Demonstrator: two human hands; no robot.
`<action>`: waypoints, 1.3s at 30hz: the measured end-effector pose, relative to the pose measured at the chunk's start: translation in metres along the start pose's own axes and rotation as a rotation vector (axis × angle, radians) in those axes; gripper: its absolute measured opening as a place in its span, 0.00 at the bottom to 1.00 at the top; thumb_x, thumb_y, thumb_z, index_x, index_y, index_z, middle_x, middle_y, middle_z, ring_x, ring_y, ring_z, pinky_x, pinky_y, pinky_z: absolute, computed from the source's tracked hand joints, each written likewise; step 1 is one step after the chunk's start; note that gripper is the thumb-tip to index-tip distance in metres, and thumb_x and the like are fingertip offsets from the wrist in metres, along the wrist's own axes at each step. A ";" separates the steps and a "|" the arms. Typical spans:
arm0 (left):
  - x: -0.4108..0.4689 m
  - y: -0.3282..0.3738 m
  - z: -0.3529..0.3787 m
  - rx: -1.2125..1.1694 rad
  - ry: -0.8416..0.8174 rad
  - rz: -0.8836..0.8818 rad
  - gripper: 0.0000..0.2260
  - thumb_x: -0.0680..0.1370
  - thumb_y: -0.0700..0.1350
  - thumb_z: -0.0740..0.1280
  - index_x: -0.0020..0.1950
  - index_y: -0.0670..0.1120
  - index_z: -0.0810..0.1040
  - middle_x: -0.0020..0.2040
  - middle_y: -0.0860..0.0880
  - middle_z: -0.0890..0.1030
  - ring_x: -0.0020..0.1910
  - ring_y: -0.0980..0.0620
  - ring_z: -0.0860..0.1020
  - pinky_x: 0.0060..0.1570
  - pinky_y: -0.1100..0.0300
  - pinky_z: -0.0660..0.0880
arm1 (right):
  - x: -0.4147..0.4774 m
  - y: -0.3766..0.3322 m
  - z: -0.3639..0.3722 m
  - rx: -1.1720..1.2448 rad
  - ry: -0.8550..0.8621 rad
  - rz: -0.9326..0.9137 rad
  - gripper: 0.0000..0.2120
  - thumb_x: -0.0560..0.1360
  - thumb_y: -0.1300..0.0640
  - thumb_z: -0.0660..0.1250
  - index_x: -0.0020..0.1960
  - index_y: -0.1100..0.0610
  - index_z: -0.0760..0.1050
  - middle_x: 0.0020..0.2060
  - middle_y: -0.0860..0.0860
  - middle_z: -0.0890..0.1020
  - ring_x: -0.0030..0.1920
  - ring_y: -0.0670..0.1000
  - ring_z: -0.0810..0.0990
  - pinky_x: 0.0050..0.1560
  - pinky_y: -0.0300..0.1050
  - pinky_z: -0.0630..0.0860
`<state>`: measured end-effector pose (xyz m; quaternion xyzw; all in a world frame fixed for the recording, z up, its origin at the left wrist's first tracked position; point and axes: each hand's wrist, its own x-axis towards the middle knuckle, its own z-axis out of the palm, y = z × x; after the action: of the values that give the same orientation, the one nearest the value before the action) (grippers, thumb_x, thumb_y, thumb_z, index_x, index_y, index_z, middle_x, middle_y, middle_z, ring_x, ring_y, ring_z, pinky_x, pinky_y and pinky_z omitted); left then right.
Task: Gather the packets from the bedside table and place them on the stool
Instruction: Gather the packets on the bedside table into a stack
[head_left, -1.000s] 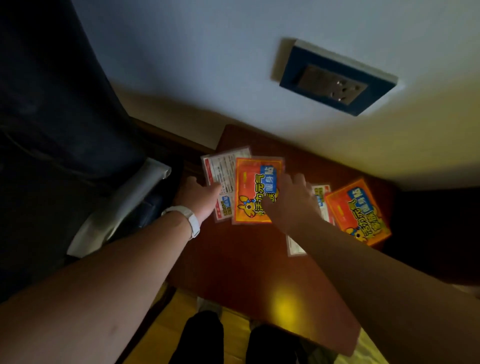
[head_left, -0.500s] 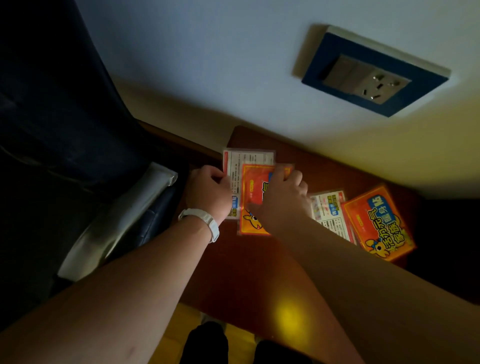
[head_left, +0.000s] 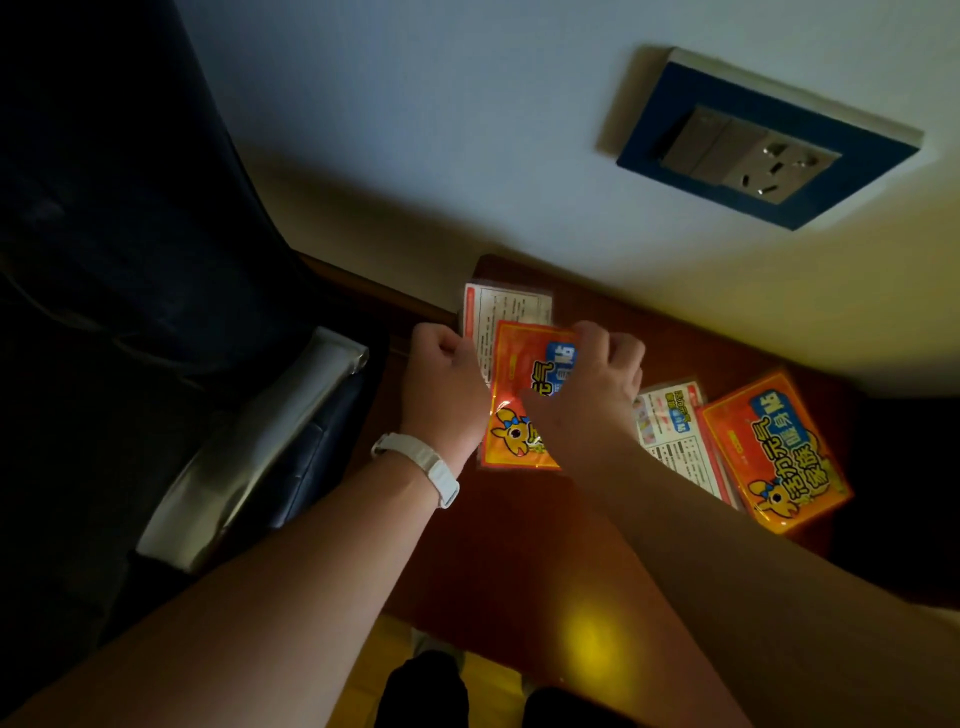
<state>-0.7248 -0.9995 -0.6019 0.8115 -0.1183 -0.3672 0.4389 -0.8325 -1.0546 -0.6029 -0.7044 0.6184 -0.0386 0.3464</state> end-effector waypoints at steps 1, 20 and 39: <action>-0.001 0.001 0.000 -0.034 -0.011 -0.017 0.07 0.81 0.43 0.60 0.44 0.48 0.67 0.44 0.51 0.78 0.42 0.54 0.80 0.28 0.69 0.74 | 0.001 0.001 -0.001 0.034 0.014 0.032 0.34 0.67 0.53 0.74 0.67 0.50 0.60 0.64 0.53 0.60 0.63 0.55 0.64 0.51 0.47 0.71; -0.023 0.019 -0.021 -0.336 -0.159 -0.152 0.06 0.79 0.38 0.65 0.52 0.45 0.80 0.48 0.42 0.86 0.45 0.44 0.86 0.43 0.50 0.83 | -0.015 -0.004 -0.033 0.473 -0.214 0.230 0.13 0.71 0.52 0.73 0.54 0.50 0.75 0.42 0.46 0.83 0.39 0.46 0.83 0.38 0.45 0.80; -0.048 0.005 -0.009 -0.272 -0.304 -0.122 0.13 0.81 0.51 0.64 0.52 0.43 0.81 0.46 0.42 0.87 0.45 0.43 0.86 0.50 0.41 0.81 | -0.024 0.017 -0.047 0.562 -0.143 0.297 0.06 0.74 0.51 0.69 0.40 0.52 0.79 0.37 0.50 0.85 0.39 0.53 0.84 0.45 0.60 0.81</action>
<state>-0.7517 -0.9724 -0.5717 0.6856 -0.0833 -0.5239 0.4985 -0.8751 -1.0538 -0.5673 -0.4840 0.6537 -0.1071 0.5718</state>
